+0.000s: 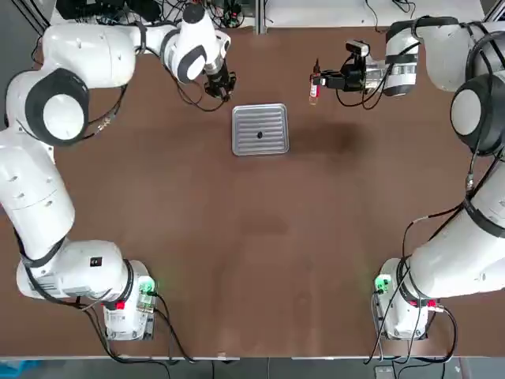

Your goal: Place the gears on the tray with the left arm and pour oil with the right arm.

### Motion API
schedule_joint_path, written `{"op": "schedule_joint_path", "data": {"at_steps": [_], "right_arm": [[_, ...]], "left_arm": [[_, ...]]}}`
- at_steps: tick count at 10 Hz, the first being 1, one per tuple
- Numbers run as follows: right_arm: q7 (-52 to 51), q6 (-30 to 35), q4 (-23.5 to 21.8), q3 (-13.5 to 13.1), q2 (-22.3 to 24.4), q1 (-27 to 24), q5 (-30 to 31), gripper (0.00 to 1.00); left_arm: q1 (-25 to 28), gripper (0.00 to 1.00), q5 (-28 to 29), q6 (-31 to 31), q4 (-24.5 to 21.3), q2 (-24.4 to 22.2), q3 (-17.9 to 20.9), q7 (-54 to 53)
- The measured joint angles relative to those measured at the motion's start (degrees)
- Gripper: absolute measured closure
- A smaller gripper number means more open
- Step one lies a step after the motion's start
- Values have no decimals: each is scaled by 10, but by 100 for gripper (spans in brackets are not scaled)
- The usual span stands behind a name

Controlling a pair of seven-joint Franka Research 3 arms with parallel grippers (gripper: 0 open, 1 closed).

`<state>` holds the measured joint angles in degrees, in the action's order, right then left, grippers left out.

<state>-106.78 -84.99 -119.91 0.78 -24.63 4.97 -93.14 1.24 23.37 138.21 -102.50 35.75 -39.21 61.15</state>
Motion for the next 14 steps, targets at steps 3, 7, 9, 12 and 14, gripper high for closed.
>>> {"op": "schedule_joint_path", "data": {"at_steps": [3,7,9,12,14], "right_arm": [[-7,-1,-1,-1,0,1,-1,67],[-15,-4,-2,0,0,4,-1,67],[-21,-6,-4,-1,0,5,-1,67],[-27,-6,-5,-1,0,5,-1,67],[-28,-6,-5,-1,0,5,-2,67]], "left_arm": [[-85,76,0,2,40,45,24,95],[-178,76,0,41,64,73,88,160],[-245,76,0,52,79,88,146,184],[-256,75,0,56,88,98,157,188],[-256,61,0,56,92,98,158,188]]}}
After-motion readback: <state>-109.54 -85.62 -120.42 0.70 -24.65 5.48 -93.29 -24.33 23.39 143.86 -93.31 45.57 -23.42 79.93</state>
